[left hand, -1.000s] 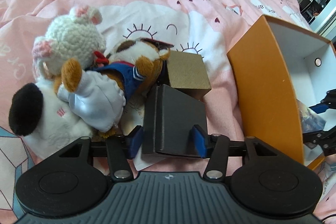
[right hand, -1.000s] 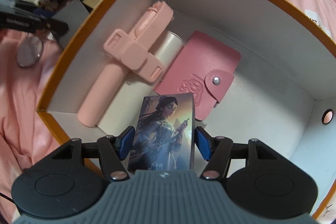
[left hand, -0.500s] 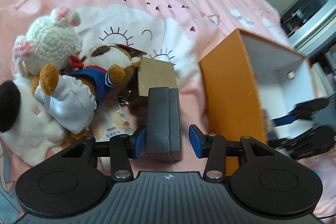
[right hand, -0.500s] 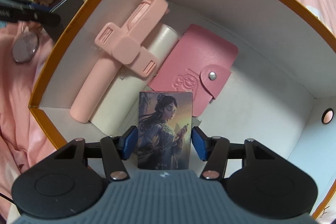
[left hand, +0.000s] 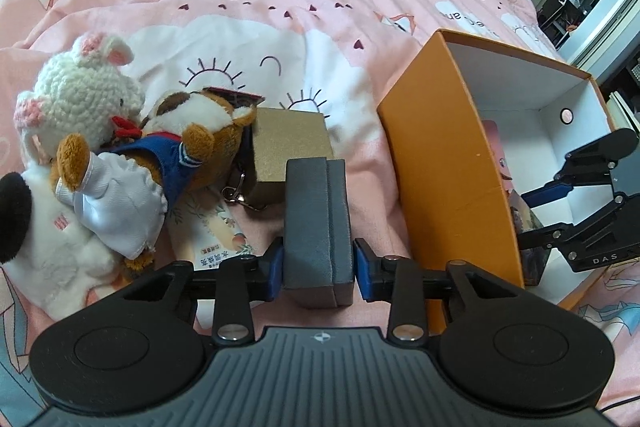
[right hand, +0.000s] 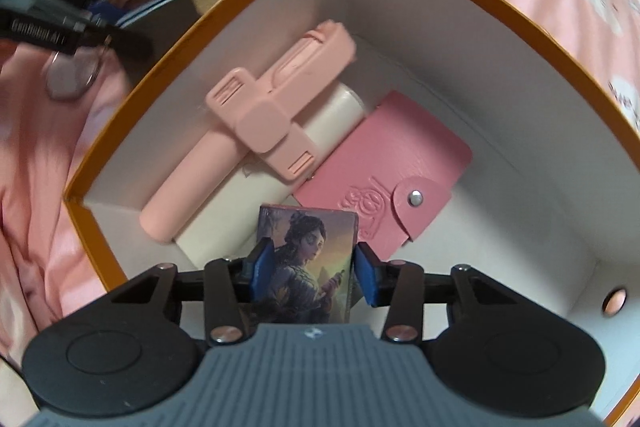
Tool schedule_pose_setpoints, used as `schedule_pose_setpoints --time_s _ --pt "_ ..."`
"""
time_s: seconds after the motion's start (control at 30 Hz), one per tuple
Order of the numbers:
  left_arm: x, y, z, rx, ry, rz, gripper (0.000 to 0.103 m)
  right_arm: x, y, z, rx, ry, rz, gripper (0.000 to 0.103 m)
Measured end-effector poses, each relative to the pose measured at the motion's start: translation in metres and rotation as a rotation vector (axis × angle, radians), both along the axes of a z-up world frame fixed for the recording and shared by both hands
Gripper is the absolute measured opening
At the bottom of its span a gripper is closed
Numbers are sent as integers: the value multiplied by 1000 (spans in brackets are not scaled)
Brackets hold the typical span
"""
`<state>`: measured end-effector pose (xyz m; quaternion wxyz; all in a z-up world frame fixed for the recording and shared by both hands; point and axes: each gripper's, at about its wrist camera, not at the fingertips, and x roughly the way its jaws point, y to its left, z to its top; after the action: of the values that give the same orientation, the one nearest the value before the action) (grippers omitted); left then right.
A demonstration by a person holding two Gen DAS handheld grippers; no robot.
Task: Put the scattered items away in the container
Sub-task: 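Open the right gripper to release the card while left lifts the black square box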
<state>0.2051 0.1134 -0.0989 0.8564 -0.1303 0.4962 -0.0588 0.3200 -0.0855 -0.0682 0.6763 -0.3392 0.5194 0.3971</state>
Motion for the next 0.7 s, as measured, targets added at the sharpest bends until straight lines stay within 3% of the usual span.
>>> schedule_pose_setpoints --time_s 0.13,0.23,0.33,0.37,0.53,0.7 --pt "-1 -2 4 -1 -8 -5 39 0 7 3 -55 -4 145 42" --pt "-1 -2 4 -1 -6 -1 39 5 14 3 -79 0 169 43" --pt "-3 -1 5 -2 -7 5 40 11 23 1 -90 51 102 64" --pt "-3 0 6 -3 -7 7 40 9 25 -1 -101 56 96 65" --pt "-4 2 6 -8 -8 12 40 -8 33 -5 -153 -38 165 63" --pt "-5 2 7 -14 -16 4 40 -13 31 3 -171 -97 345 63"
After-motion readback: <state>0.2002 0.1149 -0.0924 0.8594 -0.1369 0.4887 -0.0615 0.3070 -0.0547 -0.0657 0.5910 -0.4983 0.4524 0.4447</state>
